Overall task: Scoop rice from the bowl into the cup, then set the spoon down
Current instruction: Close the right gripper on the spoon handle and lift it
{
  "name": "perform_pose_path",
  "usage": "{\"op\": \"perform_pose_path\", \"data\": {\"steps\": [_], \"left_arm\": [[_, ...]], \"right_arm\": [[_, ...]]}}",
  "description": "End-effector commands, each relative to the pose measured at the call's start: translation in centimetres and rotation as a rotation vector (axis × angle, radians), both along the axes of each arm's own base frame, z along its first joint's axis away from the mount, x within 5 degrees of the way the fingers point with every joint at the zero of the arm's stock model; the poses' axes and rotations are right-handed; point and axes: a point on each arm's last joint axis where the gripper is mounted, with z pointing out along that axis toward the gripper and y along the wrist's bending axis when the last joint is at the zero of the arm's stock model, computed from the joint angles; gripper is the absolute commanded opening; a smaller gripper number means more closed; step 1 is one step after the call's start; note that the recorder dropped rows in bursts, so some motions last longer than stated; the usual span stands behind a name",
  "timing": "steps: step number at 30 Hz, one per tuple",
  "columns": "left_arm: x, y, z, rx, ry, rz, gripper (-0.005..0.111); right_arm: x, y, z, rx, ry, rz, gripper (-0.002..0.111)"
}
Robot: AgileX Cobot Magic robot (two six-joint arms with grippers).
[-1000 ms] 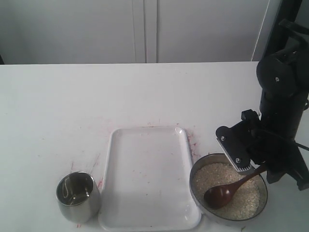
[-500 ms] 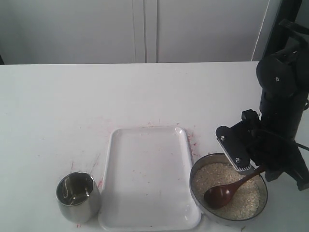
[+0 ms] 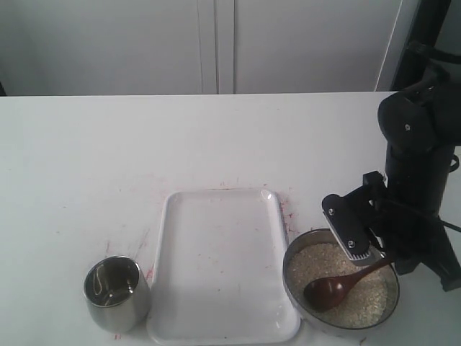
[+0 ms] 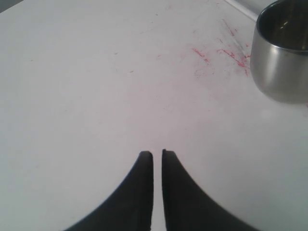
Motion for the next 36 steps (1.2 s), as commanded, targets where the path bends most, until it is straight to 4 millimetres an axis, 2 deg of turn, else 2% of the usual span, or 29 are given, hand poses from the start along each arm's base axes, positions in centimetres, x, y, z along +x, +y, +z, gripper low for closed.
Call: {"op": "perform_pose_path", "data": {"steps": [1, 5, 9, 14, 19, 21, 23, 28, 31, 36], "left_arm": [[-0.1, 0.0, -0.7, -0.005, 0.059, -0.006, 0.014], [-0.1, 0.0, -0.7, -0.005, 0.059, -0.006, 0.014], [-0.1, 0.0, -0.7, -0.005, 0.059, -0.006, 0.014], [-0.1, 0.0, -0.7, -0.005, 0.059, -0.006, 0.014], [-0.1, 0.0, -0.7, -0.005, 0.059, -0.006, 0.014], [-0.1, 0.0, -0.7, -0.005, 0.059, -0.006, 0.014], [-0.1, 0.0, -0.7, -0.005, 0.059, -0.006, 0.014], [-0.1, 0.0, -0.7, -0.005, 0.059, -0.006, 0.014], [-0.1, 0.0, -0.7, -0.005, 0.059, -0.006, 0.014], [-0.1, 0.0, -0.7, -0.005, 0.059, -0.006, 0.014]], "right_arm": [[0.0, -0.3, -0.1, -0.030, -0.009, -0.022, 0.014], [-0.1, -0.4, 0.1, -0.048, -0.013, -0.062, 0.003], [-0.7, -0.6, 1.1, -0.057, -0.024, -0.166, 0.000], [-2.2, -0.7, 3.6, -0.042, -0.088, -0.437, 0.000], [-4.3, 0.5, 6.3, 0.121, -0.091, -0.747, 0.000], [-5.2, 0.9, 7.6, 0.160, -0.146, -0.918, 0.000], [-6.1, 1.3, 8.9, 0.185, -0.207, -0.998, 0.000], [-9.2, 2.2, 10.2, 0.211, -0.304, -0.976, 0.000], [-11.1, 2.1, 10.1, 0.170, -0.410, -0.965, 0.000], [-12.9, 2.4, 8.5, 0.073, -0.512, -0.785, 0.000]]}}
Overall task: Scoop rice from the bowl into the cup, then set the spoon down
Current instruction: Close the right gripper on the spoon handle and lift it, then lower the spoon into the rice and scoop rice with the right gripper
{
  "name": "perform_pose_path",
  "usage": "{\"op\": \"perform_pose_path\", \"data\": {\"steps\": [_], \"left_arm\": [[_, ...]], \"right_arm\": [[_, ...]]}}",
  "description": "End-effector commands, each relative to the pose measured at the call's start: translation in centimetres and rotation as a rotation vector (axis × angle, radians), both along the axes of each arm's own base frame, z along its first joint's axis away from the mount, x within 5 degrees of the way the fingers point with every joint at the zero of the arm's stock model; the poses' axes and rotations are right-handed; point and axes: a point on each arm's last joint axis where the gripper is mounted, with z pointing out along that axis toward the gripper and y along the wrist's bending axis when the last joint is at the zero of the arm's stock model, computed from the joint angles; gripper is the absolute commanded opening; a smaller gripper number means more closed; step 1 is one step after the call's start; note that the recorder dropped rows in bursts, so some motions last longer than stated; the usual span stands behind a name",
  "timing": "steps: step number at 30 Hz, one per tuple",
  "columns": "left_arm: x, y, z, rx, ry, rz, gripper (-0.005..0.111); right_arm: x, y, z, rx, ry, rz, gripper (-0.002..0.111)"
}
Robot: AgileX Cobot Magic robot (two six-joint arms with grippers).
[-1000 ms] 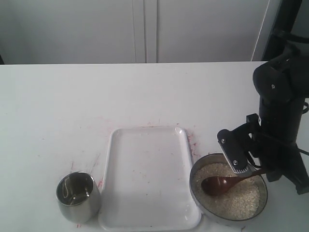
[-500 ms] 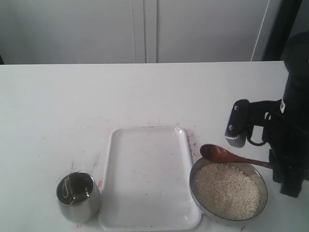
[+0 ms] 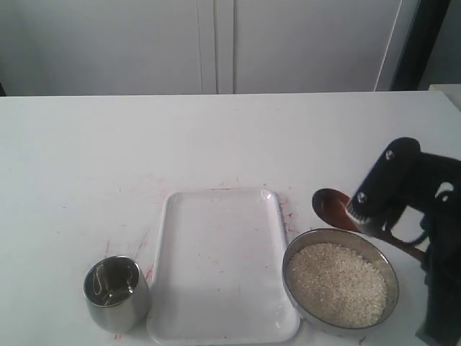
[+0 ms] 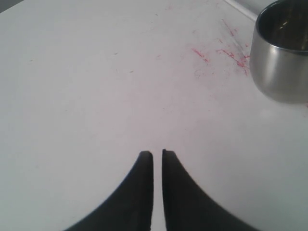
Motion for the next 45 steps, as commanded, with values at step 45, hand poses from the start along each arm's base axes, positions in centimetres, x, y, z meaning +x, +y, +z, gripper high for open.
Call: {"op": "perform_pose_path", "data": {"steps": [45], "left_arm": [[-0.1, 0.0, -0.7, -0.005, 0.059, -0.006, 0.014]], "right_arm": [[3.6, 2.1, -8.8, -0.776, 0.117, 0.490, 0.000]]}}
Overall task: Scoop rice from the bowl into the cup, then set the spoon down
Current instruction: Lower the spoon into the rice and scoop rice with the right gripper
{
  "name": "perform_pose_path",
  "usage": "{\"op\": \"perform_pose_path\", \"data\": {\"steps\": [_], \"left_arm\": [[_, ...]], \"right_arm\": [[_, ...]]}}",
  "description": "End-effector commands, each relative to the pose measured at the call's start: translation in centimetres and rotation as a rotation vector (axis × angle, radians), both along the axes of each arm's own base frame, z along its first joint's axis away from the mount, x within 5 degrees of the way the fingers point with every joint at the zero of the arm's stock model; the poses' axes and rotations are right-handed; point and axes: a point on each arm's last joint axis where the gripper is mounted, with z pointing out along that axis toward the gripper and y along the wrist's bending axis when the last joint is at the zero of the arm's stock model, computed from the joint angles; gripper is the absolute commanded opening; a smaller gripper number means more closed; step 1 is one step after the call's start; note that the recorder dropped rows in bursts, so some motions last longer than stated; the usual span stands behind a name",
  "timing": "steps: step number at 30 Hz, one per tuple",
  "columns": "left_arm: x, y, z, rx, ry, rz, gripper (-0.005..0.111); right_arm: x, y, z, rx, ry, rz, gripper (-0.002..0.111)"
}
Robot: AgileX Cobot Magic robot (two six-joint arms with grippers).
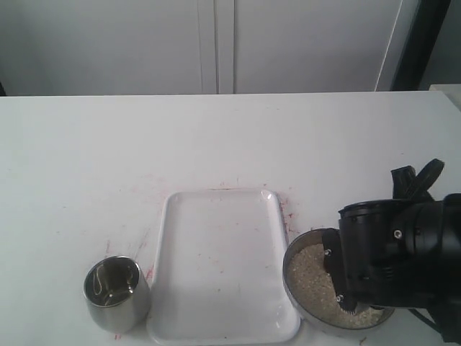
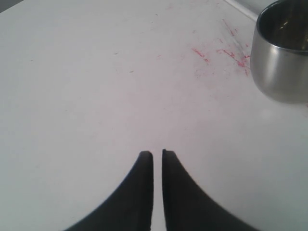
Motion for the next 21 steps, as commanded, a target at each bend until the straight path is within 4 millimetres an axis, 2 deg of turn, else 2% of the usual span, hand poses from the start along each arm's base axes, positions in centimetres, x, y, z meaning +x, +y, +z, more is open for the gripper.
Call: {"op": "perform_pose_path", "data": {"steps": [1, 9, 21], "left_arm": [[-0.1, 0.0, -0.7, -0.005, 0.059, -0.006, 0.014], [-0.1, 0.0, -0.7, -0.005, 0.059, -0.006, 0.014], [-0.1, 0.0, -0.7, -0.005, 0.059, -0.006, 0.014]], "right_arm": [[-0.4, 0.0, -0.2, 0.017, 0.031, -0.030, 0.000], [-1.2, 0.2, -0.7, 0.057, 0.133, -0.060, 0.000], [-0.9, 1.4, -0.1, 0.230, 0.216, -0.181, 0.000]]}}
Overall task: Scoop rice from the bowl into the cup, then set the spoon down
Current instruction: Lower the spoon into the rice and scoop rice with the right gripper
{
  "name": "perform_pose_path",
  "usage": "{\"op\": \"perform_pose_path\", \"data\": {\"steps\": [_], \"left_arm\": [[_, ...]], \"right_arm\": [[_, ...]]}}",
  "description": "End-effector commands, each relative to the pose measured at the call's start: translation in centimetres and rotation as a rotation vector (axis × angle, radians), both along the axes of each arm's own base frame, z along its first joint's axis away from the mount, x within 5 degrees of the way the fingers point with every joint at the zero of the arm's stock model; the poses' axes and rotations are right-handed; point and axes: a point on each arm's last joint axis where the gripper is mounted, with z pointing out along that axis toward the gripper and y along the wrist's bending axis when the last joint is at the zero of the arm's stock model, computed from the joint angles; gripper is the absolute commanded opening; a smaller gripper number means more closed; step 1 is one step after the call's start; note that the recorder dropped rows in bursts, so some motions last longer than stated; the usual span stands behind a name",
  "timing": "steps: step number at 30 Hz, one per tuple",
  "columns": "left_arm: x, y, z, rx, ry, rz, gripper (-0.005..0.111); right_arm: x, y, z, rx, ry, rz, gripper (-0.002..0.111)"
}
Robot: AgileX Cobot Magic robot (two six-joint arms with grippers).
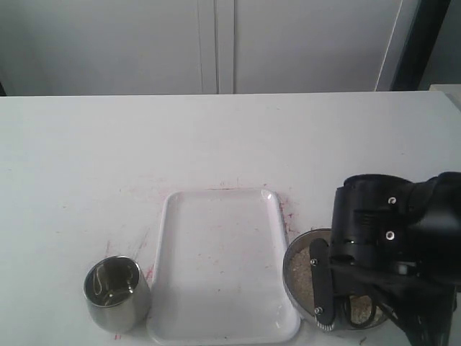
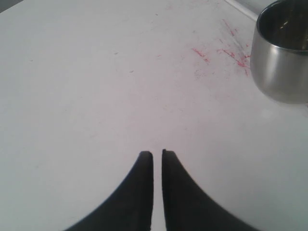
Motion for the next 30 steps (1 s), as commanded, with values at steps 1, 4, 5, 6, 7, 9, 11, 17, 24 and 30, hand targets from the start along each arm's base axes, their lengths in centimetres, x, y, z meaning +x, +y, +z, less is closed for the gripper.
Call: {"op": "perform_pose_path", "data": {"steps": [1, 4, 5, 6, 7, 9, 11, 17, 24, 30], "left_arm": [[-0.1, 0.0, -0.7, -0.005, 0.059, -0.006, 0.014], [-0.1, 0.0, -0.7, -0.005, 0.059, -0.006, 0.014], [-0.1, 0.0, -0.7, -0.005, 0.059, -0.006, 0.014], [-0.1, 0.0, -0.7, -0.005, 0.059, -0.006, 0.014], [-0.1, 0.0, -0.7, -0.005, 0.059, -0.006, 0.014], [-0.1, 0.0, -0.7, -0.005, 0.059, -0.006, 0.014], [-0.1, 0.0, -0.7, -0.005, 0.059, -0.006, 0.014], [-0.1, 0.0, -0.7, -0.005, 0.059, -0.006, 0.014], [-0.1, 0.0, -0.7, -0.005, 0.059, -0.006, 0.014], [-0.1, 0.0, -0.7, -0.005, 0.059, -0.006, 0.014]], "right_arm": [[0.3, -0.2, 0.1, 0.067, 0.054, -0.082, 0.000], [0.8, -0.5, 0.5, 0.091, 0.050, -0.119, 0.000], [1.0, -0.5, 0.6, 0.100, 0.053, -0.126, 0.000], [1.1, -0.6, 0.7, 0.109, 0.057, -0.135, 0.000], [1.2, -0.7, 0.8, 0.121, 0.060, -0.145, 0.000], [1.5, -0.8, 0.9, 0.148, 0.077, -0.165, 0.000], [1.5, -1.1, 0.9, 0.170, 0.096, -0.188, 0.000], [1.3, -2.6, 1.4, 0.293, 0.151, -0.309, 0.000], [0.5, -4.4, 3.9, 0.413, 0.083, -0.362, 0.000], [-1.3, -5.6, 3.2, 0.420, 0.077, -0.388, 0.000]]}}
